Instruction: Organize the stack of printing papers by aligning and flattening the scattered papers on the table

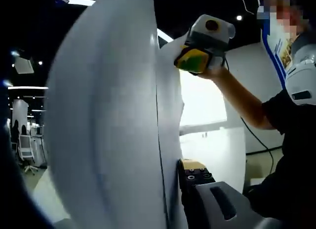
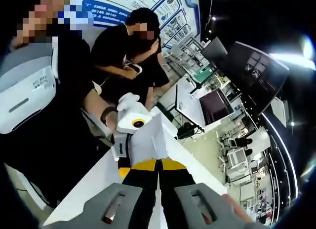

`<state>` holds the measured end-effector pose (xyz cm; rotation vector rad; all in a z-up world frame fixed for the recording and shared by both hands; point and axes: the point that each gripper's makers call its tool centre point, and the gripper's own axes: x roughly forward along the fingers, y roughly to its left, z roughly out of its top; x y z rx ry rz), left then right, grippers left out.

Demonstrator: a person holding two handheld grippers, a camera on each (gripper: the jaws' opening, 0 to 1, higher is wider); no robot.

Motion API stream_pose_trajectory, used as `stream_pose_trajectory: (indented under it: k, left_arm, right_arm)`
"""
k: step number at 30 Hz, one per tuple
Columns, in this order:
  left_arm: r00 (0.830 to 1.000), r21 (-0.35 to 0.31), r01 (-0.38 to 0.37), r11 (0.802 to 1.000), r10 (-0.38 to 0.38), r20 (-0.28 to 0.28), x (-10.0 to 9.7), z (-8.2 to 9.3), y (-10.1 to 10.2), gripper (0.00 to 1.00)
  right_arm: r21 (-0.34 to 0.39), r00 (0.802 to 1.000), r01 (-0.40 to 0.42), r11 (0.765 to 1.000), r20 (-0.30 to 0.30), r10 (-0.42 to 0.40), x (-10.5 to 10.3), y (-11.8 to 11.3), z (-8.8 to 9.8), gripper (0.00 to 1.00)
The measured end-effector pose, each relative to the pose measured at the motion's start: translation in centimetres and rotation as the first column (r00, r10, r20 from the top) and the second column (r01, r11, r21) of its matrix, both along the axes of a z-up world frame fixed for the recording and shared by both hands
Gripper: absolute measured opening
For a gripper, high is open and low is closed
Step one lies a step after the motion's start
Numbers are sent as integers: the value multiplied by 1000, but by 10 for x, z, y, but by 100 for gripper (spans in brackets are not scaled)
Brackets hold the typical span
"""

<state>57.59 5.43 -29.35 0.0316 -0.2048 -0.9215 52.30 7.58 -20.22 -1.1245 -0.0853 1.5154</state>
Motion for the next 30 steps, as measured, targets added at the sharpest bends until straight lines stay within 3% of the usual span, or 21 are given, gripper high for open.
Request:
stream_pose_trajectory:
  k: [30]
  left_arm:
    - [1000,5,-1,1000,1,7,1,2,0,19]
  right_arm:
    - [4,999,-46,999,19,46,-13,16,1,0]
